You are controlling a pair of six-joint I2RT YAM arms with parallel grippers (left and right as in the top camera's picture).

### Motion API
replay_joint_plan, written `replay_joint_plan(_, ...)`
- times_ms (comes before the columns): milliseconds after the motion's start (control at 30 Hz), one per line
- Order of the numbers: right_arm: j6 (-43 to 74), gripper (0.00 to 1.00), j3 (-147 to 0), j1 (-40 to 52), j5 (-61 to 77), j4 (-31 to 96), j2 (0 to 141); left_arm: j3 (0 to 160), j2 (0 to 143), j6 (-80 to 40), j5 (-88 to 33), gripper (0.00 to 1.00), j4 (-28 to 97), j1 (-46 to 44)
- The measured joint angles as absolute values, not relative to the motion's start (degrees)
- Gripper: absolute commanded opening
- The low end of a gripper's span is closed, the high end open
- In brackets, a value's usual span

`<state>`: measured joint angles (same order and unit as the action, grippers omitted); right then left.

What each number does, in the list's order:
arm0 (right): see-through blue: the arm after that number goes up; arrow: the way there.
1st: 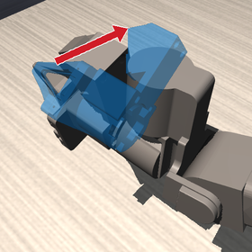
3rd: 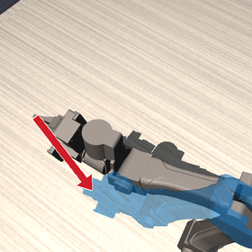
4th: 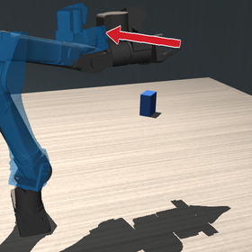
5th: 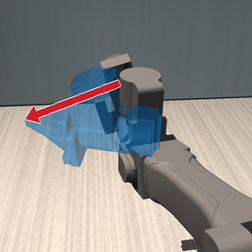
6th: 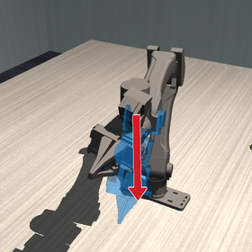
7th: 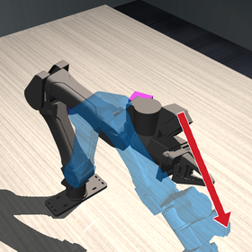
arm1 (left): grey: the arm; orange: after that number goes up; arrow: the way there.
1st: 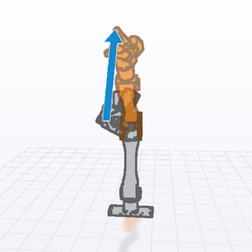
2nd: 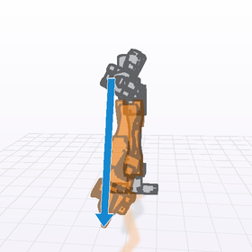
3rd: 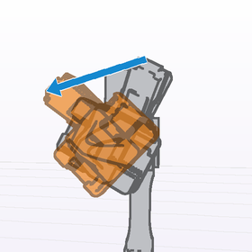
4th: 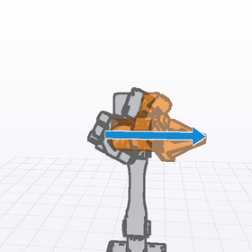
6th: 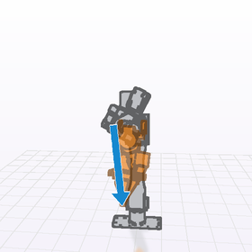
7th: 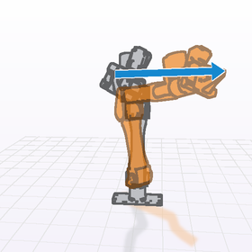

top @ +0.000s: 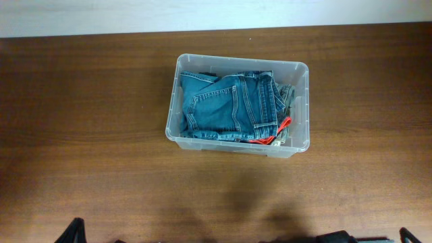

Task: Pack container

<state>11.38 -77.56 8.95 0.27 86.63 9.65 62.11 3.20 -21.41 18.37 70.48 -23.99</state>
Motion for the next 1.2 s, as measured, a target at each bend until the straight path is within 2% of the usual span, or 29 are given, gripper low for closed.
replay_joint_plan(67,11.42,0.98,-76.03,8.97,0.4,86.52,6.92,62.04,3.14,-21.04,18.31,0.06,72.34,-23.99)
replay_joint_plan(100,11.62,0.98,-75.2,8.99,0.47,86.54,4.71,62.04,3.14,-20.8,18.28,0.12,72.86,-23.99)
replay_joint_plan(133,12.08,0.98,-74.54,8.99,0.49,86.5,3.01,62.02,3.14,-20.73,18.22,0.27,73.06,-23.99)
replay_joint_plan(200,12.69,0.98,-73.71,8.99,0.51,86.59,1.28,61.87,3.14,-20.25,18.22,1.0,73.1,-23.99)
replay_joint_plan(633,13.76,0.98,-70.39,8.99,0.69,79.77,0.67,58.98,3.14,-20.36,16.86,1.0,70.59,-23.99)
replay_joint_plan(700,13.76,0.98,-69.65,8.99,0.64,76.25,0.64,57.12,3.14,-20.23,16.08,1.0,65.63,-23.99)
replay_joint_plan(833,13.78,0.98,-64.55,8.99,1.52,63.53,0.51,49.95,3.05,-13.5,11.09,1.0,47.77,-23.99)
replay_joint_plan(1033,13.65,0.98,-48.45,9.02,8.78,41.28,0.56,34.52,3.07,-4.69,2.9,1.0,25.74,-23.97)
replay_joint_plan(1200,13.65,0.98,-35.22,9.02,11.57,30.81,0.69,22.04,3.16,-0.38,-1.96,1.0,13.5,-23.97)
